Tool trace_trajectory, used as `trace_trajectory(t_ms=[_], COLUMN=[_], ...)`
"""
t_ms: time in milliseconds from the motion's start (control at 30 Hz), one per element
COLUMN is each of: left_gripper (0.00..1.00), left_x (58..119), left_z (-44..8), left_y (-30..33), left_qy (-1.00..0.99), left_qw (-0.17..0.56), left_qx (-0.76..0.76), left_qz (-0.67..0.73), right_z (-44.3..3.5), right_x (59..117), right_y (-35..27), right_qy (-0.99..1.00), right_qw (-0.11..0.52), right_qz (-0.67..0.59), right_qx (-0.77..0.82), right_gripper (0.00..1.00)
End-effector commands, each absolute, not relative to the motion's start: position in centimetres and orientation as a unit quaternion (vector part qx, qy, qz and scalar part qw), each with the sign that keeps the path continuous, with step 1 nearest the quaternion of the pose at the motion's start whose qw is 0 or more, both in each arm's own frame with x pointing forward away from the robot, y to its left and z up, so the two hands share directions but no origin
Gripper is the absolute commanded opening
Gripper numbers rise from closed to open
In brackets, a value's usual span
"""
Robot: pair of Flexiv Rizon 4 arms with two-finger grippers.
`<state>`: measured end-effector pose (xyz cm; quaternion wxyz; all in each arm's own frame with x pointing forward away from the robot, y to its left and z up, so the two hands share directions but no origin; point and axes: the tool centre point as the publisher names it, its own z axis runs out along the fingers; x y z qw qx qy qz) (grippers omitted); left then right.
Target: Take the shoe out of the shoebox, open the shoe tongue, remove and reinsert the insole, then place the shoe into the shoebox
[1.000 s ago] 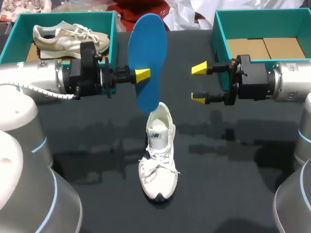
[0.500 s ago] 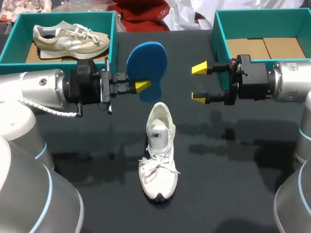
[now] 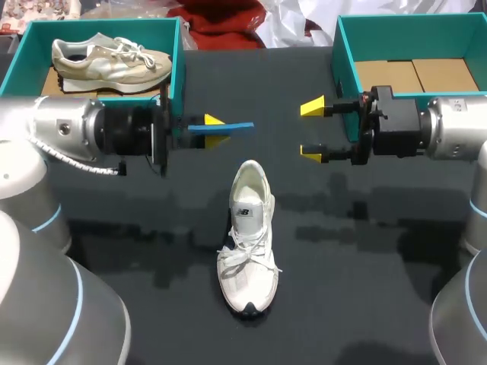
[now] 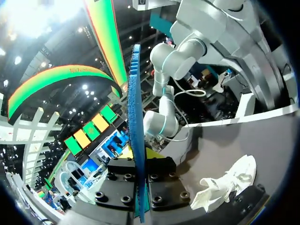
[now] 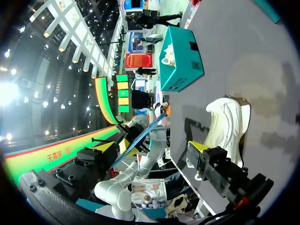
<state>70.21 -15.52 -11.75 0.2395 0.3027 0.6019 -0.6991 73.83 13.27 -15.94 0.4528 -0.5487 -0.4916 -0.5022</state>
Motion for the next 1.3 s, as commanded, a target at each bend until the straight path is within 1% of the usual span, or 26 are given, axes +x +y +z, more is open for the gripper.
trace_trajectory(t_ms=[33, 333, 367, 433, 867, 1000, 1300], left_gripper=[0.0, 0.0, 0.0, 0.0, 0.0, 0.0, 0.0], left_x=[70.2, 71.1, 71.2, 71.2, 71.2, 71.3, 71.3], left_z=[-11.2, -11.0, -11.1, -11.7, -11.7, -11.7, -12.3], left_y=[-15.4, -15.7, -15.6, -15.5, -15.5, -16.0, -15.7], left_qy=[0.584, 0.574, 0.574, 0.582, 0.582, 0.564, 0.56], left_qw=[0.276, 0.359, 0.375, 0.432, 0.432, 0.456, 0.473], left_qx=[0.366, 0.405, 0.412, 0.432, 0.432, 0.468, 0.494], left_qz=[-0.67, -0.614, -0.6, -0.537, -0.537, -0.504, -0.467], right_z=[-16.0, -16.0, -16.0, -16.0, -16.0, -16.0, -16.0], right_x=[73.8, 73.8, 73.8, 73.8, 73.8, 73.8, 73.8], right_y=[13.4, 13.4, 13.4, 13.4, 13.4, 13.4, 13.4], right_qy=[-0.491, -0.491, -0.491, -0.491, -0.491, -0.491, -0.491], right_qw=[0.452, 0.452, 0.452, 0.452, 0.452, 0.452, 0.452], right_qz=[-0.502, -0.502, -0.502, -0.502, -0.502, -0.502, -0.502], right_qx=[-0.55, -0.55, -0.55, -0.55, -0.55, -0.55, -0.55], right_gripper=[1.0, 1.0, 1.0, 1.0, 1.0, 1.0, 1.0])
